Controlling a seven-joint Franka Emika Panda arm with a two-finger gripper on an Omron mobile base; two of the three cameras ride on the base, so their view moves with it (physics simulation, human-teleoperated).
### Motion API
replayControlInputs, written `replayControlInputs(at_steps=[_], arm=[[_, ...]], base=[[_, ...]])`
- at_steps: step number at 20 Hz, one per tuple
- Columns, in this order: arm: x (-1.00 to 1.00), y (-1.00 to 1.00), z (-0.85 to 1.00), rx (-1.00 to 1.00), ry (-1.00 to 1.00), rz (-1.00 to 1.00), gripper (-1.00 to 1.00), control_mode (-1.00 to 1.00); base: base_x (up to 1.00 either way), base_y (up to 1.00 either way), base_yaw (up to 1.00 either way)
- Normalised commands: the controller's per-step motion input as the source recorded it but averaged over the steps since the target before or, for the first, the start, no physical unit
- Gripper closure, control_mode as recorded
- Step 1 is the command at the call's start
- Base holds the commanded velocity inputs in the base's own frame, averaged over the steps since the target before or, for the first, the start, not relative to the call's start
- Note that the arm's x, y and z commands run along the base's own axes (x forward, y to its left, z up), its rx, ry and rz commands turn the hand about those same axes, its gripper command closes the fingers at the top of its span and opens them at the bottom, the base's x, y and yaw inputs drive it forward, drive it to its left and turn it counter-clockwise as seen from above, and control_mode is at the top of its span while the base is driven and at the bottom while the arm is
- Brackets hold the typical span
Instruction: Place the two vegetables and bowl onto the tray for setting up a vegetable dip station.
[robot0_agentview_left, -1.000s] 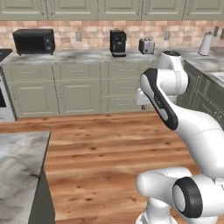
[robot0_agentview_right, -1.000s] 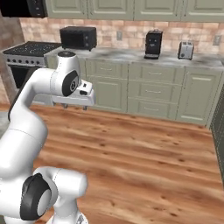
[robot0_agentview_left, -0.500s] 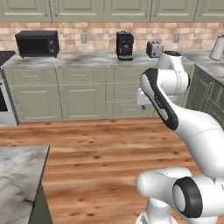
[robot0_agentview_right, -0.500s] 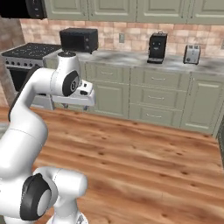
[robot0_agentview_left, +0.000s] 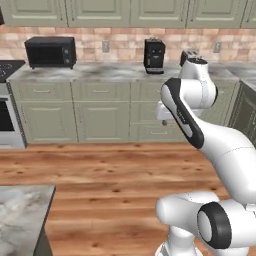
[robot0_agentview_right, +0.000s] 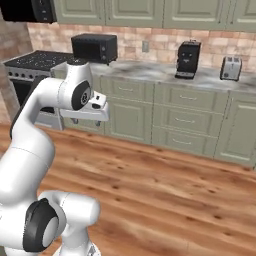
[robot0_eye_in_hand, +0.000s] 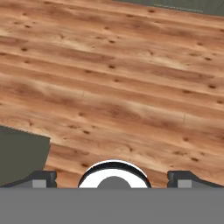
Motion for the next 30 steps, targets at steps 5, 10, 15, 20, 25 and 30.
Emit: replayControlInputs(at_steps=[5,10,15,20,25,30], arm=[[0.00,0.00,0.00,0.00,0.00,0.00,-1.00,1.00],[0.00,0.00,0.00,0.00,0.00,0.00,-1.00,1.00],[0.00,0.00,0.00,0.00,0.00,0.00,-1.00,1.00],[0.00,0.00,0.00,0.00,0.00,0.00,-1.00,1.00],[0.00,0.00,0.00,0.00,0.00,0.00,-1.00,1.00],[0.00,0.00,0.00,0.00,0.00,0.00,-1.00,1.00]], base=[[0.57,-0.22,0.17],[0.56,-0.21,0.20],[0.56,-0.18,0.24],[0.57,-0.15,0.27],[0.51,-0.15,0.31],[0.49,-0.14,0.34]])
